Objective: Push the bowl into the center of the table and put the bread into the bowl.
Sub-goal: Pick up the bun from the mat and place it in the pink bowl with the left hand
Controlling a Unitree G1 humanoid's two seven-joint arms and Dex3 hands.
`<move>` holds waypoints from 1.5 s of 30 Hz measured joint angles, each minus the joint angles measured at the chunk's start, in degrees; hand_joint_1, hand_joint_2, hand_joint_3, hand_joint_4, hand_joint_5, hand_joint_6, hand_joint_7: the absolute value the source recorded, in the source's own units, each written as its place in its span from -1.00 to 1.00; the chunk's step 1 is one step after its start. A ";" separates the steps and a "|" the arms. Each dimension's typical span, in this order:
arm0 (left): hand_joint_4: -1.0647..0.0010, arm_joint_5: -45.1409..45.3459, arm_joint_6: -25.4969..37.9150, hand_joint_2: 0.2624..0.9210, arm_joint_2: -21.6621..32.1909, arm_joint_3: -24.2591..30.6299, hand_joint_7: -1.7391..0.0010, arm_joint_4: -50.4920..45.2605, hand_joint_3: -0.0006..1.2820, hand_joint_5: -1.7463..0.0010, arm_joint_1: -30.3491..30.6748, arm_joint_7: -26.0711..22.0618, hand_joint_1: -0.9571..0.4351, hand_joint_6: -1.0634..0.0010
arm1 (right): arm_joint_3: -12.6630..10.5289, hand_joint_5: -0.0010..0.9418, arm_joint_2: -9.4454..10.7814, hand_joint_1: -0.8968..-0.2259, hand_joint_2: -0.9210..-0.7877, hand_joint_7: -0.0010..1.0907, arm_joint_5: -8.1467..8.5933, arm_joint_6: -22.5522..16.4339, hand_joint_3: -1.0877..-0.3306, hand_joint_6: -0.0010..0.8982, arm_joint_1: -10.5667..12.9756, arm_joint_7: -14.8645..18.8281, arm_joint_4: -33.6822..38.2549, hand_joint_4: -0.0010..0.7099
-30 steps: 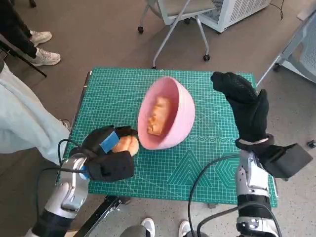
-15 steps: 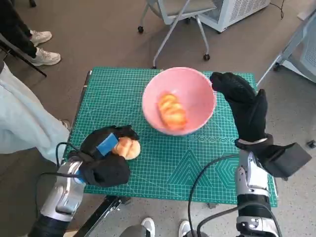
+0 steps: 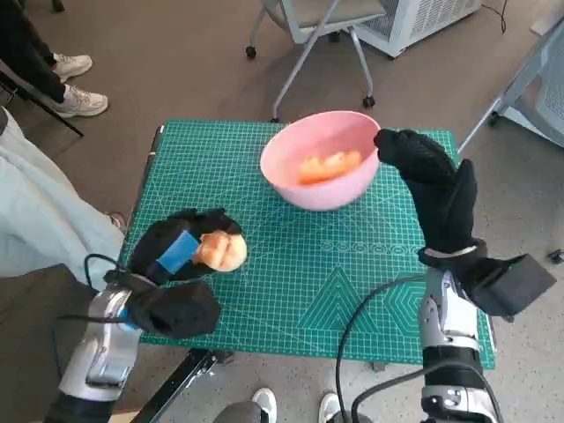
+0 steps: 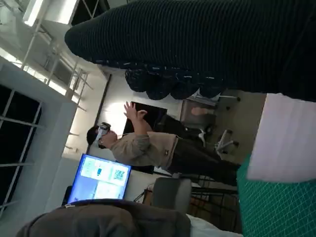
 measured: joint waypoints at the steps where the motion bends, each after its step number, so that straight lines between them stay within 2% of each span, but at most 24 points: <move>1: -0.58 -0.27 0.01 0.94 -0.02 0.52 -0.19 -0.97 -0.98 -0.22 0.06 -0.02 0.38 -0.30 | 0.01 -1.00 0.01 -0.35 -1.00 -0.13 -0.01 0.00 -0.11 -0.76 -0.01 0.00 0.03 -0.48; 9: -0.62 -3.12 0.32 0.93 -0.62 3.63 -0.18 -7.53 -0.99 -0.18 -0.21 -0.16 0.38 -0.33 | 0.02 -1.00 0.07 -0.35 -1.00 -0.13 -0.04 -0.01 -0.11 -0.76 -0.30 -0.03 0.22 -0.48; 15: -0.68 -4.09 0.38 0.88 -2.20 3.84 -0.14 -9.11 -1.00 -0.14 -1.79 -0.16 0.38 -0.40 | 0.02 -1.00 0.11 -0.37 -1.00 -0.13 -0.05 -0.01 -0.11 -0.76 -0.58 -0.04 0.45 -0.48; 30: -0.74 -4.29 -1.90 0.85 -4.22 2.66 -0.13 -8.51 -1.00 -0.07 -11.49 -0.13 0.38 -0.44 | 0.02 -1.00 0.51 -0.37 -1.00 -0.13 -0.05 -0.13 -0.11 -0.75 -0.63 -0.04 0.49 -0.48; 45: -0.73 -3.94 -3.13 0.86 -4.43 0.51 -0.15 -5.75 -1.00 -0.08 -13.46 -1.03 0.38 -0.42 | -0.07 -1.00 0.52 -0.39 -1.00 -0.14 -0.09 -1.23 -0.11 -0.76 -0.37 -0.69 0.38 -0.48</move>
